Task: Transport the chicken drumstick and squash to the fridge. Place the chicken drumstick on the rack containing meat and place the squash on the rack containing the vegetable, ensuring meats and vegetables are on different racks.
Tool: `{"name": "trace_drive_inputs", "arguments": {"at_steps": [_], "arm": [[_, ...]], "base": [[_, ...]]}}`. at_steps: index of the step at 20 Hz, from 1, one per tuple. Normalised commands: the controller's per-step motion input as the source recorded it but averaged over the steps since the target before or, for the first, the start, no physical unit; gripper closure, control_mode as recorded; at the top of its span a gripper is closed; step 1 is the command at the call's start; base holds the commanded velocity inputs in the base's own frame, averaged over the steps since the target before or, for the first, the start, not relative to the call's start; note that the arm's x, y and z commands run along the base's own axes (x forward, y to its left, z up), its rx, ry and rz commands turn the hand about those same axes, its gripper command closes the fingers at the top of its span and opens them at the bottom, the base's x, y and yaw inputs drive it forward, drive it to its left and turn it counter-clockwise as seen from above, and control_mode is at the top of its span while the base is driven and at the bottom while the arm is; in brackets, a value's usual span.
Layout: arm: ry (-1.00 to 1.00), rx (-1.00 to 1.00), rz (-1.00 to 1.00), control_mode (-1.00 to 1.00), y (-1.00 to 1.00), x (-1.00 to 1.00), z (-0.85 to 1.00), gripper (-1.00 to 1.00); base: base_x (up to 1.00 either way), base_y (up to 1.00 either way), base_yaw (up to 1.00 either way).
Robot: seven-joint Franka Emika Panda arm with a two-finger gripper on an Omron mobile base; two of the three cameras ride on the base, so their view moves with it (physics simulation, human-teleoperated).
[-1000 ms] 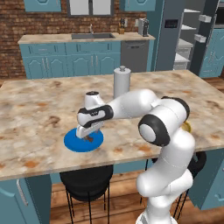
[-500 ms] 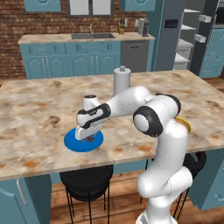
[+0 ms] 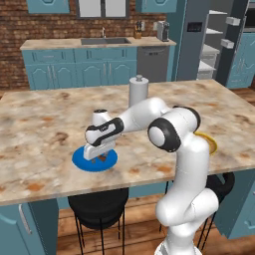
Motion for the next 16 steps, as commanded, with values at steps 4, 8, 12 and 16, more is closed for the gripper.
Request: {"name": "trace_drive_inputs", "arguments": {"at_steps": [4,8,12,16], "arm": [[0.08,0.0,0.0,-1.0,0.16,0.01,-0.46,1.0],[0.13,0.03,0.0,-1.0,0.16,0.0,-0.59,1.0],[0.14,0.02,0.0,-1.0,0.24,-0.14,-0.28,1.0],[0.03,0.0,0.0,-1.0,0.36,-0.38,-0.06,1.0]], "base": [[0.0,0.0,0.0],[0.0,0.0,0.0],[0.0,0.0,0.0],[0.0,0.0,0.0]]}}
